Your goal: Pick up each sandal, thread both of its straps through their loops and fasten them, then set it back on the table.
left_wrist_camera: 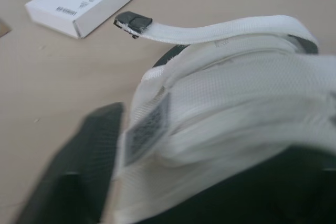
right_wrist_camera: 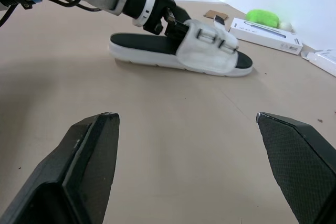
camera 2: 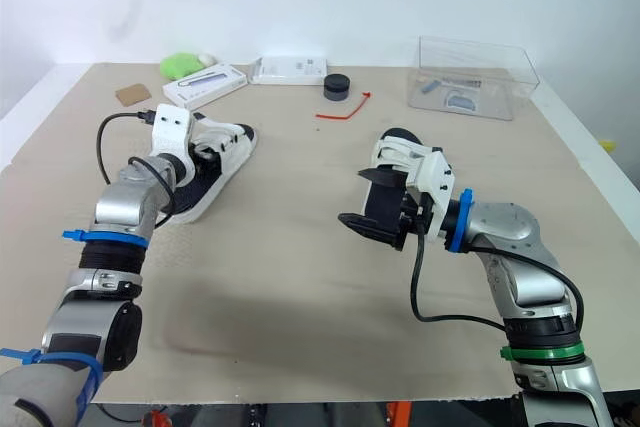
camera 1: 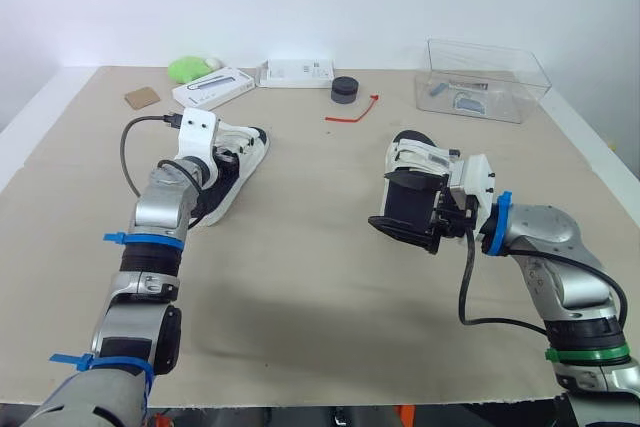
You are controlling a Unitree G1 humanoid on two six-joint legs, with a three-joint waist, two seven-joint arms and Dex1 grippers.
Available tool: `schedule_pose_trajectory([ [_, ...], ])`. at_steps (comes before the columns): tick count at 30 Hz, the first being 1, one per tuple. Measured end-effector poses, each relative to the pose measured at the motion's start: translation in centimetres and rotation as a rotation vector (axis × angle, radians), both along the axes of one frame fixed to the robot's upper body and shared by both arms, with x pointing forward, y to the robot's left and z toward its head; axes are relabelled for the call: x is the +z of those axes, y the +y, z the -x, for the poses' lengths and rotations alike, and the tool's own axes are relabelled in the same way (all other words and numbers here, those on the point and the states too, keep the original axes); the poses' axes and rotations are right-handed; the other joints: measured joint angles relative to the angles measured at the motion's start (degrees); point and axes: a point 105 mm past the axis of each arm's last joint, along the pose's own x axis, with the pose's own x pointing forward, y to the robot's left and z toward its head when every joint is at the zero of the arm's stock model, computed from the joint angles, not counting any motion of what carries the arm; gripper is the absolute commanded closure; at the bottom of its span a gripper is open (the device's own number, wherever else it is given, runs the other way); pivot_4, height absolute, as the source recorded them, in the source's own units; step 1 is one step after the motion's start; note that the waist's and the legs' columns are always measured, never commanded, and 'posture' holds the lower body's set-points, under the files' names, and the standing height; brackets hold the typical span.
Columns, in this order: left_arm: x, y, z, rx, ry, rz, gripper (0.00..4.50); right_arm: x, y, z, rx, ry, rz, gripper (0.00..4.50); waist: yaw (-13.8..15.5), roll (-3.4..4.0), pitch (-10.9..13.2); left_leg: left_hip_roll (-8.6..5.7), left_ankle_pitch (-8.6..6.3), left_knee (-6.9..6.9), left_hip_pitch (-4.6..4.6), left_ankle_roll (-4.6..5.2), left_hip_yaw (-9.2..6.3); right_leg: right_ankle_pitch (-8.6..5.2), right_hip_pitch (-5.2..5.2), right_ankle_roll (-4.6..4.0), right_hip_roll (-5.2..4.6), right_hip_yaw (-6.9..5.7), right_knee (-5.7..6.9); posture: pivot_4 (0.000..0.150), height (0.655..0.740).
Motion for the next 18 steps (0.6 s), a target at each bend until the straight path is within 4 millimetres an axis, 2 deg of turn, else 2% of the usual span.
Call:
schedule_pose_trajectory([
  [3,0.9,-0.4,1.0,-0.078,-0.039,-0.005,0.09,-0.2,-0.1,0.0,-0.008,0.010,-0.002,0.00,0.0,0.00,0.0,0.03,0.00,0.00,0.00,0.00,0.03,0.00,-0.02,0.00,0.01,0.03,0.00,0.150,0.7400],
  [6,2.2,-0.1,2.3,-0.152,-0.082,-0.043,0.09,-0.2,-0.2,0.0,-0.010,0.019,-0.007,0.00,-0.1,0.00,0.0,0.06,0.00,0.00,0.05,0.00,0.06,0.02,-0.01,-0.03,0.04,0.06,0.01,0.150,0.7400],
  [8,2.3,0.3,3.4,-0.203,-0.089,-0.083,0.09,-0.2,-0.3,0.0,-0.017,0.020,-0.009,0.00,-0.1,0.01,0.0,0.10,0.00,0.00,0.10,0.00,0.09,0.02,0.01,-0.04,0.09,0.10,0.01,0.150,0.7400],
  [11,1.4,0.8,5.2,-0.315,-0.067,-0.129,0.09,-0.4,-0.8,0.0,-0.033,0.032,-0.008,0.00,-0.1,0.02,0.0,0.15,0.01,-0.01,0.13,0.00,0.14,0.01,0.02,-0.03,0.13,0.12,0.01,0.150,0.7400],
  [14,-0.3,1.3,8.2,-0.513,-0.013,-0.144,0.09,-0.8,-2.2,0.3,-0.070,0.049,0.007,0.00,-0.1,0.02,0.0,0.18,0.01,-0.03,0.13,0.01,0.20,-0.02,0.00,-0.05,0.14,0.12,0.00,0.150,0.7400],
  [18,-1.5,1.7,11.5,-0.737,0.012,-0.211,0.09,-2.2,-3.6,1.7,-0.044,0.086,0.064,0.00,0.1,0.02,0.0,0.17,0.01,-0.03,0.15,0.02,0.27,-0.25,0.04,0.22,0.13,0.07,-0.02,0.150,0.7400],
])
